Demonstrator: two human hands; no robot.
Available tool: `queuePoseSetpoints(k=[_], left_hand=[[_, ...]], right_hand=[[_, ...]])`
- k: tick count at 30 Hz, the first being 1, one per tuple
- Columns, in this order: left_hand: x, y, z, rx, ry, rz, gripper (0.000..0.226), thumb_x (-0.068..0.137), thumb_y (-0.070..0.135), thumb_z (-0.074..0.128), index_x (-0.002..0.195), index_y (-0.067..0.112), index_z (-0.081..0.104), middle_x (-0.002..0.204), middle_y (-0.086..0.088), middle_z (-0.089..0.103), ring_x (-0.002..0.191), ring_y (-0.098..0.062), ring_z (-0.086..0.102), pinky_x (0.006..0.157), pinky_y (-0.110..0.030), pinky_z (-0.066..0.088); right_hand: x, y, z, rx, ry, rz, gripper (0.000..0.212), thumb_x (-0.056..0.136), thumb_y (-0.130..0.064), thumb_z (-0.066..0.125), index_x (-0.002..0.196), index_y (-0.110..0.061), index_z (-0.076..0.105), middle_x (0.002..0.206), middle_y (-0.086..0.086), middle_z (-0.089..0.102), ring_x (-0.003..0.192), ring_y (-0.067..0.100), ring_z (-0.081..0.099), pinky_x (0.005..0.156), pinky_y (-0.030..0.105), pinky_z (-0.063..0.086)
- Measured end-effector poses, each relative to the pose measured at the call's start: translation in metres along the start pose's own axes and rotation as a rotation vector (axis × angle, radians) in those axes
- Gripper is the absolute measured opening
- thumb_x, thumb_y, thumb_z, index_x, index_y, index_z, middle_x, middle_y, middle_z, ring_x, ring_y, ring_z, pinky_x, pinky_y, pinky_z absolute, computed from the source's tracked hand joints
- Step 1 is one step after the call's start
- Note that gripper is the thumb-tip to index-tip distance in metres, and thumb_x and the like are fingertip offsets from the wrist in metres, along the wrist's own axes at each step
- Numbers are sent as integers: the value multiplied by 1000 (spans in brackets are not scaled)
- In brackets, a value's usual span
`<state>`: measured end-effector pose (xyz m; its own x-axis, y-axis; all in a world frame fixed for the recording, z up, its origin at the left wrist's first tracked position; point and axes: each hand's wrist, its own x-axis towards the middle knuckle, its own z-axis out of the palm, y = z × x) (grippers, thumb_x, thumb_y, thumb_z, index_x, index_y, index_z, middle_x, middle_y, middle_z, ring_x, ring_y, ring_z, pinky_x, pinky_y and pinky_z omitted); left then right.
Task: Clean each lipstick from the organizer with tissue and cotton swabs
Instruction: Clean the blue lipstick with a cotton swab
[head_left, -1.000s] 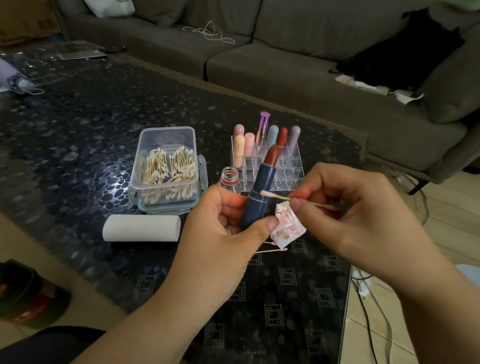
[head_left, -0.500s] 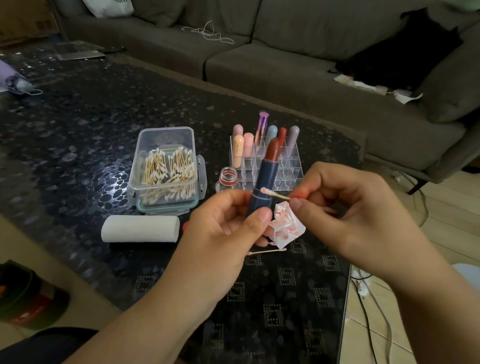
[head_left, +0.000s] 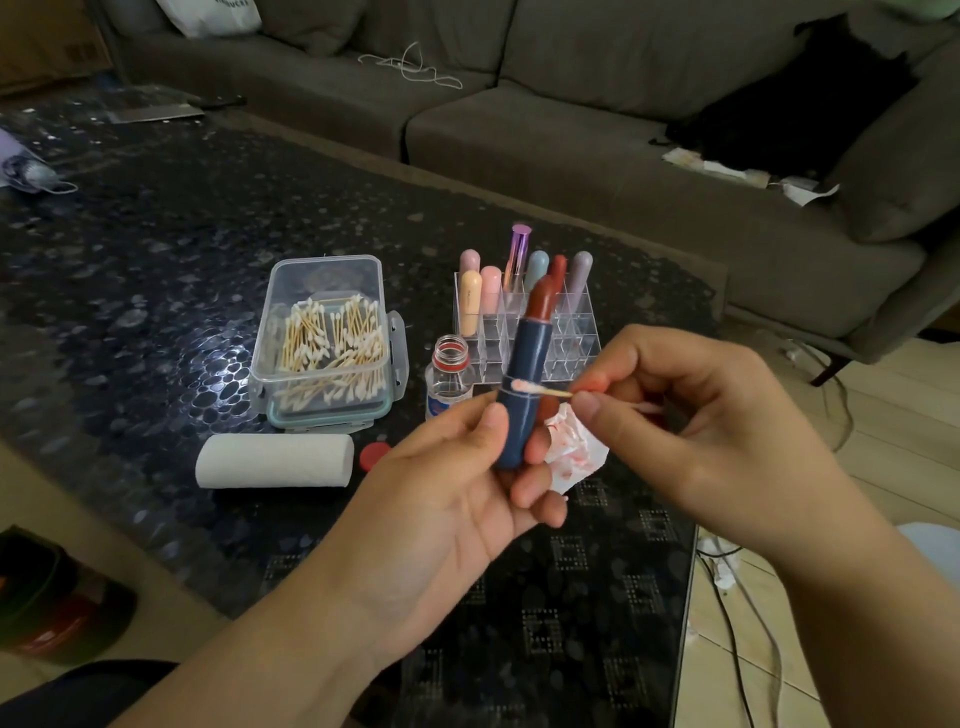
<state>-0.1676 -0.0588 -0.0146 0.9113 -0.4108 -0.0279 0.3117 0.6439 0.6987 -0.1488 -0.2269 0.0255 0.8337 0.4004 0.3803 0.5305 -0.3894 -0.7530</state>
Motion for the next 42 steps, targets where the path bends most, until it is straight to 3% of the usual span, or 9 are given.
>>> queuePoseSetpoints(k=[5, 12, 17, 21, 26, 32, 37, 42], left_hand=[[-2, 4, 2, -94, -25, -82, 27, 79, 24, 55, 97, 4, 60, 68, -4, 46, 54, -12, 40, 58, -27, 48], [-1, 2, 2, -78, -25, -82, 9, 81, 14, 53, 88, 13, 58, 64, -2, 45, 50, -12, 42, 55, -28, 48], [1, 0, -1, -35, -38, -45, 21, 83, 19, 51, 86, 5, 67, 73, -8, 56, 59, -16, 53, 57, -31, 51], [1, 1, -2, -55, -32, -48, 27, 85, 22, 49, 87, 6, 71, 70, -5, 54, 55, -13, 47, 57, -29, 50], [-1, 4, 0, -59, -75, -99, 29, 81, 23, 54, 104, 5, 57, 68, -3, 47, 55, -12, 41, 59, -29, 49], [-2, 2, 1, -50, -50, -77, 6, 82, 14, 54, 86, 10, 54, 65, -2, 46, 51, -12, 43, 56, -28, 49], [1, 0, -3, -13, -61, -63, 23, 84, 22, 51, 85, 8, 70, 72, -6, 56, 59, -14, 53, 58, -30, 52], [-1, 2, -2, -77, -48, -89, 28, 84, 25, 50, 92, 5, 68, 68, -4, 50, 53, -12, 44, 57, -29, 50]], right_hand=[[1, 3, -3, 10, 34, 16, 10, 84, -18, 63, 76, -13, 63, 53, 2, 51, 47, 4, 42, 50, 10, 35], [0, 3, -4, -5, 27, 23, 15, 84, -30, 62, 79, -16, 64, 60, 7, 56, 48, 6, 45, 51, 10, 36], [1, 2, 0, 5, -2, 35, 14, 86, -29, 63, 80, -17, 67, 59, 0, 59, 49, 5, 48, 51, 12, 38], [1, 3, -4, 31, 22, 85, 14, 84, -24, 59, 79, -16, 69, 56, -1, 57, 49, 3, 46, 49, 12, 36], [2, 1, 2, -9, -34, 56, 15, 87, -25, 57, 82, -18, 69, 55, -8, 55, 48, 2, 47, 49, 8, 34], [1, 2, -6, 43, -7, 90, 14, 84, -22, 58, 77, -16, 69, 58, 4, 59, 48, 5, 45, 48, 11, 36], [2, 2, 0, 37, -34, 85, 14, 86, -24, 58, 80, -17, 69, 60, -2, 61, 50, 4, 49, 51, 12, 39], [1, 4, -4, 50, -10, 93, 15, 85, -22, 58, 78, -14, 68, 57, 6, 57, 47, 4, 44, 48, 11, 35]])
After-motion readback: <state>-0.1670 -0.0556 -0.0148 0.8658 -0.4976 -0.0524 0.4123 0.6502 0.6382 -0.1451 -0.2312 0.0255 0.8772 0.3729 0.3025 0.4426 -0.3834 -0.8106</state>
